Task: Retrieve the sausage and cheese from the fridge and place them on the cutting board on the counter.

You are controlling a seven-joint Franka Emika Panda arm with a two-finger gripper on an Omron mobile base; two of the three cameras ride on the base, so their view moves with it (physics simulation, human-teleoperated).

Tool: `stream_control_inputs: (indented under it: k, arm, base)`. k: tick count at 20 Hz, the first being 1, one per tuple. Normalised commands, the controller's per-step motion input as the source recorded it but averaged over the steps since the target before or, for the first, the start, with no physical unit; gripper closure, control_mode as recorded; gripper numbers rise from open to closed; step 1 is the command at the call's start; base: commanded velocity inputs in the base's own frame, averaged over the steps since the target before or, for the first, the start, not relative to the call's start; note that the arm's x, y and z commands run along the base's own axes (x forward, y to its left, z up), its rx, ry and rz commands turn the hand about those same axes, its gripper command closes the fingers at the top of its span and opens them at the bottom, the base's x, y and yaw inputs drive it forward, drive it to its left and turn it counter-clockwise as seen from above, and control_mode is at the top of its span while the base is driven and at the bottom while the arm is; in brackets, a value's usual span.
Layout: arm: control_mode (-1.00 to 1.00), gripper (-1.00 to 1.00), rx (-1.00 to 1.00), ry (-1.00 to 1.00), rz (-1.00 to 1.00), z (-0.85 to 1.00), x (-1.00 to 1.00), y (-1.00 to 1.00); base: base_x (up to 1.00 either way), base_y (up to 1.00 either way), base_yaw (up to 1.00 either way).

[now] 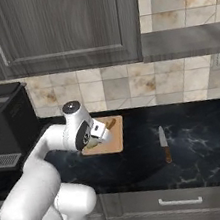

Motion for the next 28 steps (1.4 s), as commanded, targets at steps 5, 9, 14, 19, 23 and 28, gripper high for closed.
stream_control_inputs:
  k: [5, 9, 14, 19, 23, 28]
  arm:
    - [-1.0, 1.0, 0.0, 0.01, 0.0, -0.22, 0.73, -0.2]
    - [-1.0, 1.0, 0.0, 0.04, 0.0, -0.14, 0.47, -0.29]
    - [-1.0, 1.0, 0.0, 0.01, 0.0, -0.27, 0.39, -0.07]
    - [-1.0, 1.0, 0.0, 0.0, 0.0, -0.31, 0.25, 0.0]
    - [-1.0, 1.0, 0.0, 0.0, 0.0, -0.23, 0.11, -0.07]
    - [-1.0, 1.0, 0.0, 0.03, 0.0, -0.12, 0.0, -0.14]
  base:
    - [0.0, 0.0, 0.0]
    - [0.0, 0.0, 0.0]
    - [0.0, 0.0, 0.0]
    - [0.0, 0.0, 0.0]
    - [0.0, 0.0, 0.0]
    - [0.0, 0.0, 0.0]
